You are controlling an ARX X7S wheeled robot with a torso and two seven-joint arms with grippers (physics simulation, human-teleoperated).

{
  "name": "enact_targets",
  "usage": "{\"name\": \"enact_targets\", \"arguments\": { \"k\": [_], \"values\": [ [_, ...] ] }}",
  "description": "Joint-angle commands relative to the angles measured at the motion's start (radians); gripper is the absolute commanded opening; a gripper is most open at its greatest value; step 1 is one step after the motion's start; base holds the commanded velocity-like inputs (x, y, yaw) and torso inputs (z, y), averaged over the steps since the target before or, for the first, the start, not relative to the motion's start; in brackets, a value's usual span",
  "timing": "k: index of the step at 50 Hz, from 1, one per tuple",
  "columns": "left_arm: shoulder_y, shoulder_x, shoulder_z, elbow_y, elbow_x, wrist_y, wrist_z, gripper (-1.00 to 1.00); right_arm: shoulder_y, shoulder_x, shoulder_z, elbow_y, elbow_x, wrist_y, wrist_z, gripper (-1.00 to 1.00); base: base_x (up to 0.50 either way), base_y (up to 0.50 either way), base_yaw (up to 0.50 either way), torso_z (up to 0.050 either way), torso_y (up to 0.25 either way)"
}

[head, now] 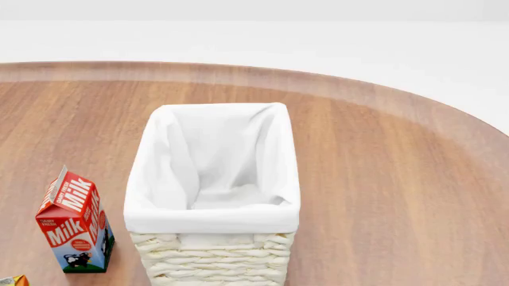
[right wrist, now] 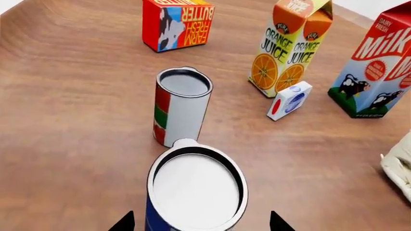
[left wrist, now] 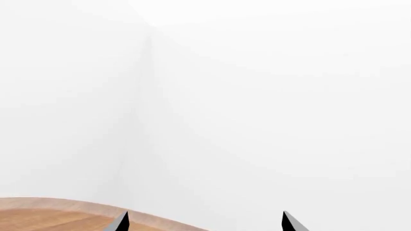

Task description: Pick up the alphabet soup, and put it in the basket.

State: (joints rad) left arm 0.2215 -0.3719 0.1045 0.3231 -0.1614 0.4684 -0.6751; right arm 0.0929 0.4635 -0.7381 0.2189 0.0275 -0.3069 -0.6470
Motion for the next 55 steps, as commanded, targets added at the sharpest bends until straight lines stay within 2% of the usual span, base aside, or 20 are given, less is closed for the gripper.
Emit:
{"name": "enact_targets", "arguments": {
  "k": [1, 22, 55],
  "values": [
    [-0.002, -0.001, 0.003, -0.002, 0.000, 0.001, -0.001, 1.00, 0.004, -0.002, -0.004, 0.004, -0.003, 0.000, 0.002, 1.00, 0.00, 0.00, 0.00, 0.000, 0.000],
    [0.004, -0.006, 0.002, 0.001, 0.001, 0.008, -0.006, 1.00, 0.014, -0.007, -0.023, -0.011, -0.029, 0.017, 0.007, 1.00, 0.00, 0.00, 0.00, 0.000, 0.000],
    [-0.003, -0.008, 0.011, -0.011, 0.004, 0.012, -0.009, 1.00, 0.042, -0.037, -0.065, 0.070, -0.080, -0.044, 0.012, 1.00, 0.00, 0.00, 0.00, 0.000, 0.000]
  ]
}}
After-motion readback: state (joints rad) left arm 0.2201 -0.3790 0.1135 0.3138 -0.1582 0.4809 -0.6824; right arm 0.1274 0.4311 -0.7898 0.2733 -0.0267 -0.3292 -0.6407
